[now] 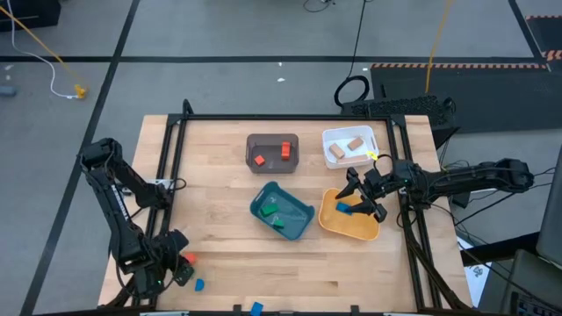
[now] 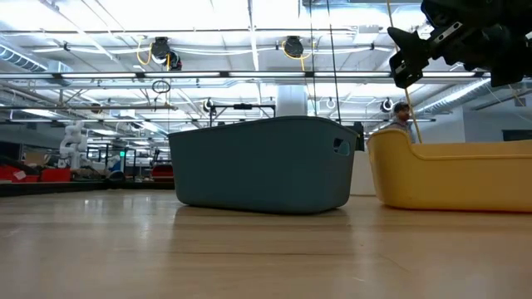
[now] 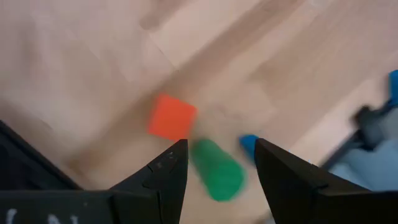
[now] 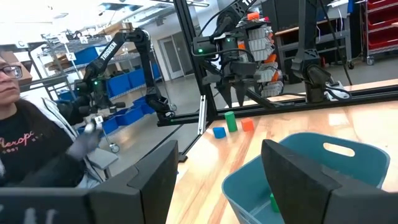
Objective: Sort & place blocks by color
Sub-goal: Put the green block into the blue bin
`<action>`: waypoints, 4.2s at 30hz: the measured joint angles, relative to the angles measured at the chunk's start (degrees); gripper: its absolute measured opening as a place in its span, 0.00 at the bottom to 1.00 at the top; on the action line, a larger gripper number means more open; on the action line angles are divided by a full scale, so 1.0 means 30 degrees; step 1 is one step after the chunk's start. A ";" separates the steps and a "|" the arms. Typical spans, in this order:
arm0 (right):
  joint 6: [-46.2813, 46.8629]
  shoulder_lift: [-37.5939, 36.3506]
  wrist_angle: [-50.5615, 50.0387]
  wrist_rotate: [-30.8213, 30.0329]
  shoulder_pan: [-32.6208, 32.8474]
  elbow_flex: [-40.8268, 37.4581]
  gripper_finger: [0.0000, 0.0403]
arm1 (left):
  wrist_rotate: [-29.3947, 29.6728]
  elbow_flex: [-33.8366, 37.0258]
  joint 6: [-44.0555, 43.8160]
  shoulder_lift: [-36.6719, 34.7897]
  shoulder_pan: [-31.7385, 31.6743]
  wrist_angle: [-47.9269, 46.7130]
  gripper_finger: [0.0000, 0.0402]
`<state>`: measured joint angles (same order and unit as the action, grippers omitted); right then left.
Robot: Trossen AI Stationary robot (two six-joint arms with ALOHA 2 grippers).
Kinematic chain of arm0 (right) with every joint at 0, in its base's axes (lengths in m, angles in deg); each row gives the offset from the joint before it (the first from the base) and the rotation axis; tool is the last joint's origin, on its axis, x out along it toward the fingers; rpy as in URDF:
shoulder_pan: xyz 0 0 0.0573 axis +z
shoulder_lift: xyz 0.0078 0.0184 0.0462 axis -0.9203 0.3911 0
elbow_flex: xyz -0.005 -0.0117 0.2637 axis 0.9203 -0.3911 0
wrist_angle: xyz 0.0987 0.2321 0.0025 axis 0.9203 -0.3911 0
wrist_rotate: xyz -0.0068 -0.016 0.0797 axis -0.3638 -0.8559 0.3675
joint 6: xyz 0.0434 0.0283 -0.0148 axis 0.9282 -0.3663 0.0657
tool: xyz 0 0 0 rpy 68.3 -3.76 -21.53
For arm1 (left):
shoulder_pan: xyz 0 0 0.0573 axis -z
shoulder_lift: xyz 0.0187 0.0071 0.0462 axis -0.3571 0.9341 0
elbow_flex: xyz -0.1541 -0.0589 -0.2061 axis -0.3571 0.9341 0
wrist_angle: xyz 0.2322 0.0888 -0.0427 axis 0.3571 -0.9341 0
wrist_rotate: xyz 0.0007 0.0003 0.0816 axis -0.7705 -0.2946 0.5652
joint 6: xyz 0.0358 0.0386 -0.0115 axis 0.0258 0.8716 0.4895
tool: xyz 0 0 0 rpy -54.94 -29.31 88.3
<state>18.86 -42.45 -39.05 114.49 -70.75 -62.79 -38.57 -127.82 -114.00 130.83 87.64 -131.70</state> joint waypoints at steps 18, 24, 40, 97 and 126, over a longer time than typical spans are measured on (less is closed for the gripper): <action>0.0007 0.0007 -0.0001 0.0007 0.0007 0.0000 0.56 | -0.3823 -0.0007 -0.5230 0.1843 -0.0351 -0.0258 0.46; 0.0007 0.0007 0.0000 0.0007 0.0007 0.0000 0.56 | -0.4274 -0.0007 -0.3816 0.1573 -0.1144 -0.0054 0.51; 0.0007 0.0007 -0.0007 0.0007 0.0007 0.0000 0.56 | -0.4277 -0.0015 0.2078 0.0845 -0.1588 0.2240 0.73; 0.0007 0.0005 -0.0007 0.0010 0.0002 0.0000 0.56 | -0.4519 0.0000 0.2194 0.1651 -0.3556 0.2019 0.33; 0.0007 0.0005 -0.0002 0.0012 0.0005 0.0000 0.56 | 0.5026 0.0003 2.4695 -0.1641 -1.3729 0.8841 0.35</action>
<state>18.88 -42.43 -39.06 114.52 -70.73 -62.79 -23.50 -127.81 -39.91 125.90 46.45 -105.18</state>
